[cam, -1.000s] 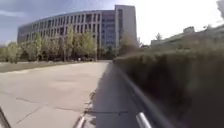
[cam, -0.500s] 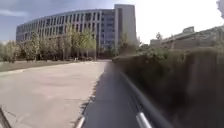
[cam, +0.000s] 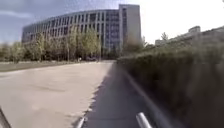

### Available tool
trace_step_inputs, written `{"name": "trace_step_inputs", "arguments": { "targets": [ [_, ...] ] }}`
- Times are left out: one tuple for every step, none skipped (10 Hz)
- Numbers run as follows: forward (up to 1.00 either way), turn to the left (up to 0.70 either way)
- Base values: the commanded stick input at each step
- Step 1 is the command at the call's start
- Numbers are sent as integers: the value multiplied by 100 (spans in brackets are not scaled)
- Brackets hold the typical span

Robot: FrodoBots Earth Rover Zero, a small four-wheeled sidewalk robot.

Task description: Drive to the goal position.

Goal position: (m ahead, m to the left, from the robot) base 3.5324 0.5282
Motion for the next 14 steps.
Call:
{"name": "trace_step_inputs", "arguments": {
  "targets": [
    [100,0],
    [100,0],
    [100,0],
    [100,0],
    [100,0],
    [100,0],
    [100,0],
    [100,0],
    [100,0],
    [100,0],
    [100,0],
    [100,0],
    [100,0],
    [100,-5]
  ]
}}
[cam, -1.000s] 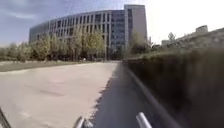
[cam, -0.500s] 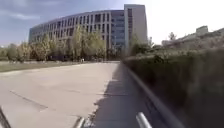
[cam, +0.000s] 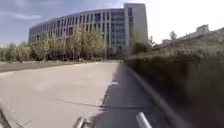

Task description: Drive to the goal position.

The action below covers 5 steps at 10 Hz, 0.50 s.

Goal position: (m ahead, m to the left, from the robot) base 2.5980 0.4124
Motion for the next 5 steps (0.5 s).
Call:
{"name": "trace_step_inputs", "arguments": {
  "targets": [
    [100,0],
    [100,0],
    [100,0],
    [100,0],
    [100,0]
  ]
}}
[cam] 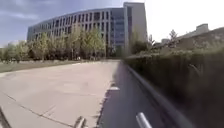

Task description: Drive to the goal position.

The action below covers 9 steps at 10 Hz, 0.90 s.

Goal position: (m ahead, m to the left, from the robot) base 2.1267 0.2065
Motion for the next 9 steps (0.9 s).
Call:
{"name": "trace_step_inputs", "arguments": {
  "targets": [
    [100,0],
    [100,0],
    [100,0],
    [100,0],
    [100,0],
    [100,0],
    [100,0],
    [100,0],
    [100,0]
  ]
}}
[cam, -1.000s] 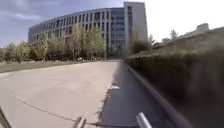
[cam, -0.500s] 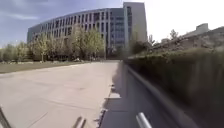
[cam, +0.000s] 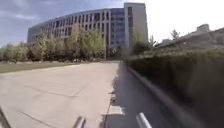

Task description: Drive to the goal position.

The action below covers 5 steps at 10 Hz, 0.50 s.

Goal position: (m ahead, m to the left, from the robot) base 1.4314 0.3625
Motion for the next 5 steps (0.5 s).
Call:
{"name": "trace_step_inputs", "arguments": {
  "targets": [
    [100,0],
    [100,0],
    [100,0],
    [100,0],
    [100,0]
  ]
}}
